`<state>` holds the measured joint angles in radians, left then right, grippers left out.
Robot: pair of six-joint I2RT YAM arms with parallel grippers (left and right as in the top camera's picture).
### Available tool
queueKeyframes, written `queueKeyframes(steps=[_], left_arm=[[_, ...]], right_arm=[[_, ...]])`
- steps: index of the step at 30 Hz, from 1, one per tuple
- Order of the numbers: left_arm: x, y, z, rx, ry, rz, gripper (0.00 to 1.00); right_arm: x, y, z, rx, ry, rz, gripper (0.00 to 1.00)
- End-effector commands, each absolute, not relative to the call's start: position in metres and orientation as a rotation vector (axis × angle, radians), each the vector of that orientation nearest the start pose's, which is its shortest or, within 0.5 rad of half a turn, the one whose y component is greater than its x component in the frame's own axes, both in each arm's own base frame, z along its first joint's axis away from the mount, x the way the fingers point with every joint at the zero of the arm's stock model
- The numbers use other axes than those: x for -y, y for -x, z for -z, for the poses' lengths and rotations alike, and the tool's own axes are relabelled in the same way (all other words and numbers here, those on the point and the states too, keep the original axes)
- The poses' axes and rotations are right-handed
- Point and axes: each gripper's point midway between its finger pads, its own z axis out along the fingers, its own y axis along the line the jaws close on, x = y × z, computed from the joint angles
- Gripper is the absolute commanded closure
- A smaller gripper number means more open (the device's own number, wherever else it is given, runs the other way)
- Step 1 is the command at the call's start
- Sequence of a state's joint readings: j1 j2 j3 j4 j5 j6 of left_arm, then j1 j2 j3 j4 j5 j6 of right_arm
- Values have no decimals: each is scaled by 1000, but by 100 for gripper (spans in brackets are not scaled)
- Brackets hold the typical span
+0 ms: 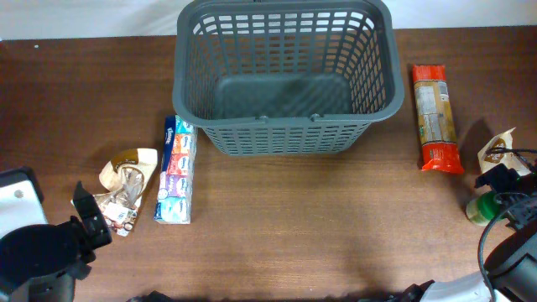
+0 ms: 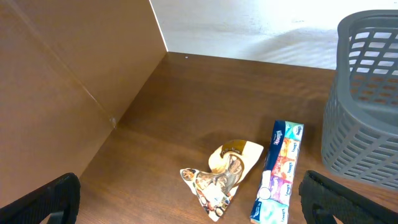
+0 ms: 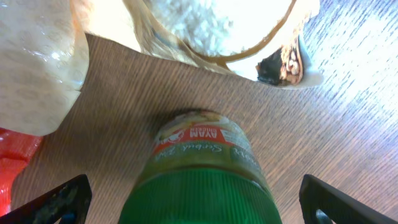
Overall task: Pack container
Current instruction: 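Close the right gripper around the green-capped jar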
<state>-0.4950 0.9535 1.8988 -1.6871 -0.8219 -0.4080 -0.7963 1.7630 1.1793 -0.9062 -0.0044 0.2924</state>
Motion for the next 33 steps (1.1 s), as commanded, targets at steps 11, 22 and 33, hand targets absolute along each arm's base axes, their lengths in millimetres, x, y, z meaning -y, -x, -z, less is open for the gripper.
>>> queueKeyframes(steps=[11,22,33], left_arm=[[-62,-150,-434,-2052,300,-409,0],[-62,-150,-434,-2052,300,-409,0],[-62,-150,-434,-2052,300,-409,0]], right_arm=[[236,-228,-38,-2613,-1613,44,1],[230,-223,-22,-2617,-1617,35,1],[227,-221,-15,-2613,-1621,31,1]])
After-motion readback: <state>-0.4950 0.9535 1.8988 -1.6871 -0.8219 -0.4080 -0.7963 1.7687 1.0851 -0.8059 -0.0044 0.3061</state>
